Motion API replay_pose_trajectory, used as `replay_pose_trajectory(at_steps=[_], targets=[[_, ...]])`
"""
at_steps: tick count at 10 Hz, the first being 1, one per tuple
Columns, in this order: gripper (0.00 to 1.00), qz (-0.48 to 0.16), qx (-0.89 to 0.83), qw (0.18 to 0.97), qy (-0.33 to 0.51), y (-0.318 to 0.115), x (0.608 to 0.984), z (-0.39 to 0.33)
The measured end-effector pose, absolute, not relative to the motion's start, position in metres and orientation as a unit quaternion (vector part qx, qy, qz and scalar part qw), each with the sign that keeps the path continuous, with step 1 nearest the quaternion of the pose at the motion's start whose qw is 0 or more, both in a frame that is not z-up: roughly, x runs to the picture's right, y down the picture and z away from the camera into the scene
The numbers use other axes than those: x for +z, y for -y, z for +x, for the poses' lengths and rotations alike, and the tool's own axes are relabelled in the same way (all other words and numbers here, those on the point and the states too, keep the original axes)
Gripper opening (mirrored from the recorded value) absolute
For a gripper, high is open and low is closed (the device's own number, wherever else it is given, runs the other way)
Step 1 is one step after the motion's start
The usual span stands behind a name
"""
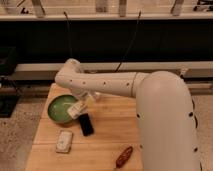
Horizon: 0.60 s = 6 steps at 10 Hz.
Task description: Place the bottle in the ceramic bowl
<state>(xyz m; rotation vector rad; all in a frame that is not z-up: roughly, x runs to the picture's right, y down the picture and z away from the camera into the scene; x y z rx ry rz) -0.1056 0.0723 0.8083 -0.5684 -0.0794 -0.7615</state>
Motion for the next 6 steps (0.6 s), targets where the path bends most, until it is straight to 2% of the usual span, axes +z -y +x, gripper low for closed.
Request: replay_pose_trajectory(at_steps=[6], targets=[[0.00, -0.269, -0.378, 0.885, 0.035, -0.069, 0.814, -0.126]])
